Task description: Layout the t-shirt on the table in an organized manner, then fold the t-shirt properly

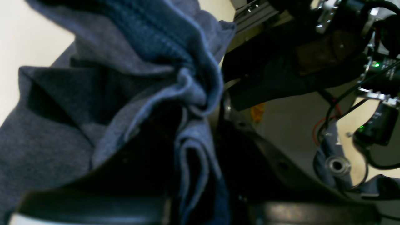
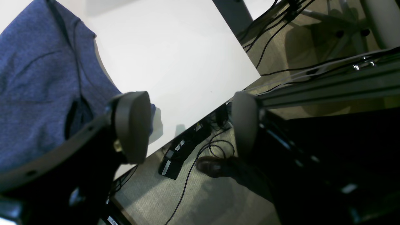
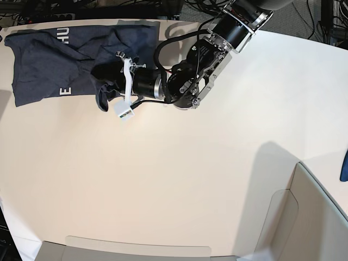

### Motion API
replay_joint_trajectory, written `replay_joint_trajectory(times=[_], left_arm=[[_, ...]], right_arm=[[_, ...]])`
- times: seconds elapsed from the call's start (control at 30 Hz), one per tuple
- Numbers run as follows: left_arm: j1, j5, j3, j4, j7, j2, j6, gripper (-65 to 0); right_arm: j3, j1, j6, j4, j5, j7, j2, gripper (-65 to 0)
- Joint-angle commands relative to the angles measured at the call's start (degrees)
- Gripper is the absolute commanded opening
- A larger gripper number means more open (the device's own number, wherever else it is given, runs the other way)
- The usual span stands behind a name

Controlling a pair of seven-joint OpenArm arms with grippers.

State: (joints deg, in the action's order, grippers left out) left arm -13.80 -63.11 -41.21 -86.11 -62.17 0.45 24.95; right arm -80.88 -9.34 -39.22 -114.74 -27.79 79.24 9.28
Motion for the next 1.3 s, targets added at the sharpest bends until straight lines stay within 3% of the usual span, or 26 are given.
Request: replay_joint_trajectory(times=[0.0,0.1,0.17,0.4,0.53,1.07,1.27], left_arm=[[-0.9,-1.5,0.2,-0.5,1.5,0.8,0.5,-65.0],[0.3,-1.5,0.2,-0.4,1.5,2.5,0.5,-64.9],[0.7,-1.6,0.2,-0.4,1.3,3.1,0.5,-61.5],[0.7,-1.7,0.7,5.3,1.4,6.3,0.6,-36.1],[0.1,-1.7,0.8,8.2,1.5,6.3,0.6,-27.9],[0.5,-1.9,0.3,3.5,0.9,6.5,0.6,-27.7],[0.7,-1.9,0.2,3.7,0.9,8.6,0.6,-27.7]], right_arm=[[-0.2,-0.1,-0.8,-0.8,-0.5,-1.1,1.1,-24.5],[-0.2,-0.1,-0.8,-0.8,-0.5,-1.1,1.1,-24.5],[-0.2,-0.1,-0.8,-0.8,-0.5,-1.1,1.1,-24.5],[0.0,-0.1,-0.8,-0.8,-0.5,-1.1,1.1,-24.5],[0.1,-0.1,-0.8,-0.8,-0.5,-1.1,1.0,-24.5],[0.2,0.3,-0.8,-0.8,-0.6,-1.1,-0.2,-24.5],[0.2,0.3,-0.8,-0.8,-0.6,-1.1,-0.8,-24.5]])
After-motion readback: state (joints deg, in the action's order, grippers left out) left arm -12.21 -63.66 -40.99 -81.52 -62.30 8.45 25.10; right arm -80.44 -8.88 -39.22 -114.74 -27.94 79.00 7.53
